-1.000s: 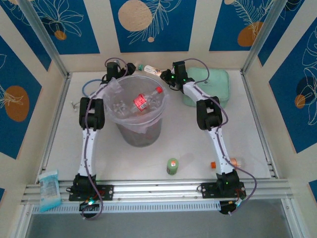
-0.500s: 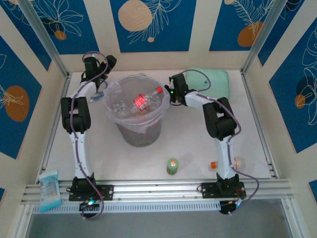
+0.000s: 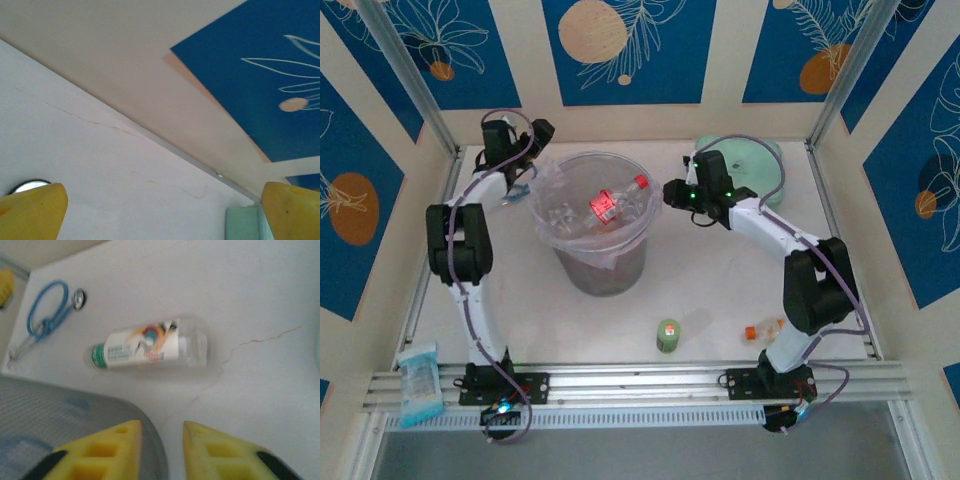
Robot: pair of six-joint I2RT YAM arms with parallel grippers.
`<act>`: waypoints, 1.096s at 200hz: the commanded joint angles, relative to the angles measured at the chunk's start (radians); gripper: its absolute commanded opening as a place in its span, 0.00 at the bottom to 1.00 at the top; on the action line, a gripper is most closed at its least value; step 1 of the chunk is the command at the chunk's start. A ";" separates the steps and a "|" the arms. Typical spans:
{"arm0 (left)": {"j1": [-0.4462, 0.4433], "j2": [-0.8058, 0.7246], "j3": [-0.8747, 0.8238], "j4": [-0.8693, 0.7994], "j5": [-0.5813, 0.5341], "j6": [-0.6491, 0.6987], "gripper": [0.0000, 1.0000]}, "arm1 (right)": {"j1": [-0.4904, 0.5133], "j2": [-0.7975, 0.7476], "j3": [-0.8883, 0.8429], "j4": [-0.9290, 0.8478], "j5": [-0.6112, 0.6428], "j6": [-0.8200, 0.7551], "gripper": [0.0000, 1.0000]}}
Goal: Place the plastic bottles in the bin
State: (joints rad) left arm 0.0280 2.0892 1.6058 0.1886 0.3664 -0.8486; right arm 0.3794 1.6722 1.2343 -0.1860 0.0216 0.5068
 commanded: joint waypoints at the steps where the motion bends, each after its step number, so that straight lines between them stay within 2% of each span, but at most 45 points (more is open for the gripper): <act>1: 0.015 -0.126 -0.077 -0.058 0.000 0.074 1.00 | -0.035 0.021 0.038 -0.071 -0.107 -0.208 0.41; 12: 0.017 -0.182 -0.108 -0.102 -0.022 0.112 1.00 | -0.057 0.056 0.070 -0.087 -0.162 -0.297 0.53; 30: 0.027 -0.262 -0.140 -0.176 -0.051 0.179 1.00 | -0.096 0.123 0.119 -0.078 -0.252 -0.390 0.79; 45: 0.034 -0.288 -0.129 -0.243 -0.059 0.223 1.00 | -0.128 0.190 0.186 -0.068 -0.293 -0.385 0.85; 64: 0.039 -0.283 -0.106 -0.297 -0.022 0.226 1.00 | -0.152 0.295 0.334 -0.125 -0.301 -0.246 0.86; 81: 0.039 -0.278 -0.121 -0.275 -0.016 0.205 1.00 | -0.154 0.384 0.463 -0.196 -0.322 -0.039 0.86; 95: 0.039 -0.263 -0.131 -0.242 -0.024 0.189 1.00 | -0.143 0.422 0.475 -0.156 -0.352 0.130 0.87; 122: 0.039 -0.187 -0.100 -0.188 0.003 0.154 1.00 | -0.096 0.468 0.488 -0.122 -0.280 0.341 0.90; 162: 0.037 -0.126 -0.082 -0.143 0.044 0.106 1.00 | -0.041 0.575 0.593 -0.147 -0.188 0.415 0.93; 188: 0.038 -0.157 -0.119 -0.150 0.034 0.135 1.00 | -0.019 0.633 0.635 -0.156 -0.167 0.446 0.98; 219: 0.038 -0.230 -0.170 -0.201 -0.002 0.189 1.00 | 0.005 0.719 0.719 -0.182 -0.146 0.483 0.99</act>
State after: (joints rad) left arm 0.0597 1.9427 1.4757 0.0132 0.3740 -0.7155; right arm 0.3725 2.3352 1.8820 -0.3340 -0.1558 0.9298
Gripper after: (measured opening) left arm 0.998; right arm 0.986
